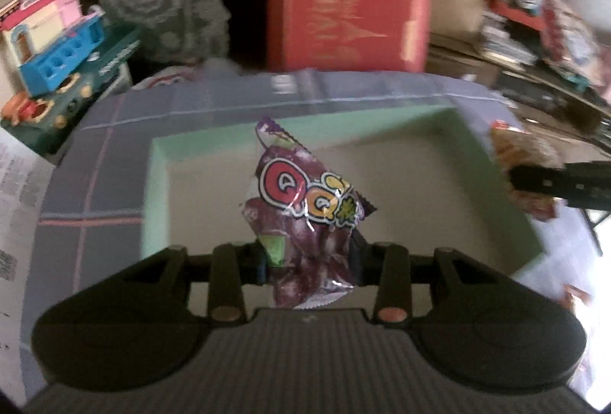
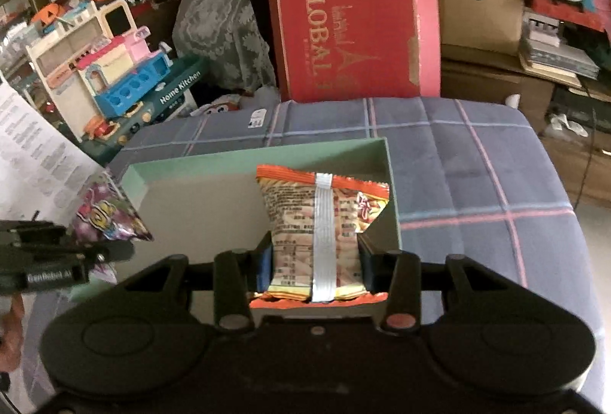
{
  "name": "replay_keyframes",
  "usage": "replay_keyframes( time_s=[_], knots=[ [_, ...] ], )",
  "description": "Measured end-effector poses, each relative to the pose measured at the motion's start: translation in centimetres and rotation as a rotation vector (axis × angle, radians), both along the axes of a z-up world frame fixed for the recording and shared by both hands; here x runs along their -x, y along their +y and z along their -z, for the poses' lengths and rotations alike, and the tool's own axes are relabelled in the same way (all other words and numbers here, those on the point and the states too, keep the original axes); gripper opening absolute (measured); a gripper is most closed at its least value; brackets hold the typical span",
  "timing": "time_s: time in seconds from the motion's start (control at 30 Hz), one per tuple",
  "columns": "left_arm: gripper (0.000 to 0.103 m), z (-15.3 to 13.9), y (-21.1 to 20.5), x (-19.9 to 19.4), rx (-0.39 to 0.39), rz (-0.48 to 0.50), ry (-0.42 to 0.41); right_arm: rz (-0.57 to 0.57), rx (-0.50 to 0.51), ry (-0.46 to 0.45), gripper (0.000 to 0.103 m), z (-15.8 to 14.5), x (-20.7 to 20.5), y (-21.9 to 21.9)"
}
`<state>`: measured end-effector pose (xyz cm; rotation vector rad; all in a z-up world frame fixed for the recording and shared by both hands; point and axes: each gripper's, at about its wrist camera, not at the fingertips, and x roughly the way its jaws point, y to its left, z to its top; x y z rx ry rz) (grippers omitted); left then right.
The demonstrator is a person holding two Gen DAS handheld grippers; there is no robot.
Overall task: Organize snacks
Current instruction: 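Carry both bags into the green box and open both tools to release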
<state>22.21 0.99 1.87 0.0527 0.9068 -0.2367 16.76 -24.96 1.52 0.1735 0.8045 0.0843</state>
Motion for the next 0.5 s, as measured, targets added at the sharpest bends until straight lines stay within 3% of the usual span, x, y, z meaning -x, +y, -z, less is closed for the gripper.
replay_keyframes(
  time_s=[0.17, 0.4, 0.47, 0.5],
  knots=[
    [0.037, 2.9, 3.0, -5.1, -0.021, -0.055, 0.037, 0.005, 0.031, 0.04, 0.042, 2.8, -4.8, 1.1],
    [0.039, 5.9, 4.9, -8.9, -0.043, -0.098, 0.066, 0.013, 0.07, 0.079, 0.042, 6.2, -9.4, 1.7],
    [0.049, 6.1, 5.0, -9.1, -0.061, -0.112, 0.053, 0.011, 0.085, 0.068, 0.044, 6.6, -9.8, 1.9],
    [0.069, 6.3, 5.0, -9.2, -0.083, -0.126, 0.041, 0.01, 0.095, 0.058, 0.054, 6.6, -9.8, 2.0]
  ],
)
